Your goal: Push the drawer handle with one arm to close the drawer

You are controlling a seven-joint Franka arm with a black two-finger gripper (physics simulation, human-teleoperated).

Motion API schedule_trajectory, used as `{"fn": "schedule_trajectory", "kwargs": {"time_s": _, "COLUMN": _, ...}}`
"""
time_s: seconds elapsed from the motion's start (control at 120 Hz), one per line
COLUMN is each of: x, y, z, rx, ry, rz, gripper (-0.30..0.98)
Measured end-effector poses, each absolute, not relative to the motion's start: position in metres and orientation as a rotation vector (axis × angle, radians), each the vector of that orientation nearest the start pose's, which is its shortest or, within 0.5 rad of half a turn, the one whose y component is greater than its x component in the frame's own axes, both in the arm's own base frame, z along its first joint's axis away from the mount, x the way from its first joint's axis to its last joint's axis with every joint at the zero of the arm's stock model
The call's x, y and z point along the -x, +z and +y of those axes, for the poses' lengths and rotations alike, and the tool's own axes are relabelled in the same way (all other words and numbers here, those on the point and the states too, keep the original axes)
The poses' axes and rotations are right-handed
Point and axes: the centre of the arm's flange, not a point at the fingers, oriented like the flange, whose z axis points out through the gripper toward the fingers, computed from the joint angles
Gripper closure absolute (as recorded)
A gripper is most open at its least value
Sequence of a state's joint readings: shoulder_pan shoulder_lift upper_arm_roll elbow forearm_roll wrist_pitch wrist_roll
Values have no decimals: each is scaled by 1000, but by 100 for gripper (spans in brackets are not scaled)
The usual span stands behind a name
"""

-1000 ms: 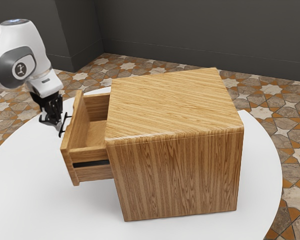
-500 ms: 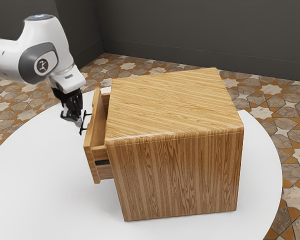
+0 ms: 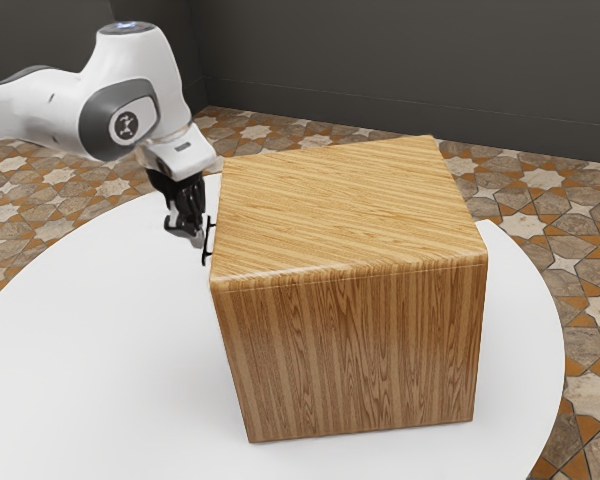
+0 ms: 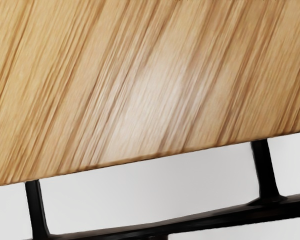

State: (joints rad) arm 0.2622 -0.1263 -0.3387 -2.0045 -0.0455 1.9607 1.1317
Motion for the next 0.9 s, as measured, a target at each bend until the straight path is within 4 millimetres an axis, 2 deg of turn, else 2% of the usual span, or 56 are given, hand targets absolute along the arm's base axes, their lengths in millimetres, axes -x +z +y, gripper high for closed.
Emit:
{"fn": "schedule_trajectory", "kwargs": {"time_s": 0.15, "x": -524, "y": 519, "z": -53, "rx": 2575, "ry": -96, "rz": 1720, "gripper": 79}}
{"fn": "schedule_trajectory", "kwargs": {"time_s": 0.208, "x": -506, "y": 541, "z": -52, "rx": 2569, "ry": -92, "rz": 1684, "gripper": 79}}
{"fn": "schedule_trajectory", "kwargs": {"time_s": 0.25, "x": -484, "y": 573, "z": -46, "rx": 2564, "ry": -105, "rz": 1630, "gripper": 79}}
{"fn": "schedule_trajectory", "kwargs": {"time_s": 0.292, "x": -467, "y": 596, "z": -37, "rx": 2579, "ry": -97, "rz": 1585, "gripper": 78}}
{"fn": "schedule_trajectory", "kwargs": {"time_s": 0.383, "x": -441, "y": 629, "z": 10, "rx": 2699, "ry": -62, "rz": 1458, "gripper": 58}}
{"fn": "schedule_trajectory", "kwargs": {"time_s": 0.442, "x": -427, "y": 645, "z": 31, "rx": 2759, "ry": -39, "rz": 1405, "gripper": 45}}
{"fn": "schedule_trajectory", "kwargs": {"time_s": 0.5, "x": -415, "y": 658, "z": 43, "rx": 2798, "ry": -20, "rz": 1376, "gripper": 34}}
{"fn": "schedule_trajectory", "kwargs": {"time_s": 0.567, "x": -407, "y": 676, "z": 46, "rx": 2811, "ry": -12, "rz": 1368, "gripper": 25}}
{"fn": "schedule_trajectory", "kwargs": {"time_s": 0.708, "x": -398, "y": 681, "z": 44, "rx": 2839, "ry": 56, "rz": 1378, "gripper": 13}}
{"fn": "schedule_trajectory", "kwargs": {"time_s": 0.883, "x": -392, "y": 678, "z": 43, "rx": 2862, "ry": 113, "rz": 1386, "gripper": 6}}
{"fn": "schedule_trajectory", "kwargs": {"time_s": 0.9, "x": -430, "y": 669, "z": 38, "rx": 2869, "ry": 122, "rz": 1422, "gripper": 5}}
